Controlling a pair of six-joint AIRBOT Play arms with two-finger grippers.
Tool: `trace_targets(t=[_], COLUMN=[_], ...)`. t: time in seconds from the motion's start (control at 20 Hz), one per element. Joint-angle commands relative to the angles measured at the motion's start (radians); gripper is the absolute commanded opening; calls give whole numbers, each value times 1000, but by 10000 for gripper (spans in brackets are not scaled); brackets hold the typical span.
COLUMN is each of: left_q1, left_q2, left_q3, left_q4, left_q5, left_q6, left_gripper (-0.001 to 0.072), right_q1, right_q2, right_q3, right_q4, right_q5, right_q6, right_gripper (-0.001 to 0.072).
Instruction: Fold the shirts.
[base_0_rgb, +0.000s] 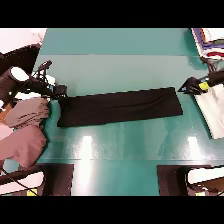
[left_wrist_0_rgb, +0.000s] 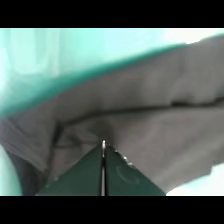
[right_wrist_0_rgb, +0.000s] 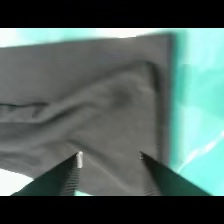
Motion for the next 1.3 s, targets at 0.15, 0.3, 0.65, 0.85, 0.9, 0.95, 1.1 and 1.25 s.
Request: trace_targets(t=[0.15,0.3,0.65,0.85,0.9,0.95,1.1,1.25], left_q1=[-129,-224,-364,-469,-495,-518,-572,-600], left_q2=[-3,-3,-140,-304,-346,-383,-479,-540], left_q3=[19,19,70,215,258,295,399,457], left_q4=[-73,-74,-117,-123,-132,-143,-143,-145], left_q5=[-9,81,212,214,214,215,206,194], left_q6=[-29,-91,-134,-145,-152,-152,-164,-171], left_gripper=[22,21,21,21,21,21,21,20], right_q1=[-156,-121,4,10,13,22,81,181], right_q2=[-47,-109,-161,-45,-4,36,150,219], right_q3=[-163,-173,-69,-3,6,14,47,100], right_q4=[37,99,158,212,262,325,464,478], right_q5=[-6,-6,14,51,54,56,56,50], right_q6=[-37,-56,-95,-107,-107,-106,-99,-63], right_gripper=[549,549,71,20,20,20,20,19])
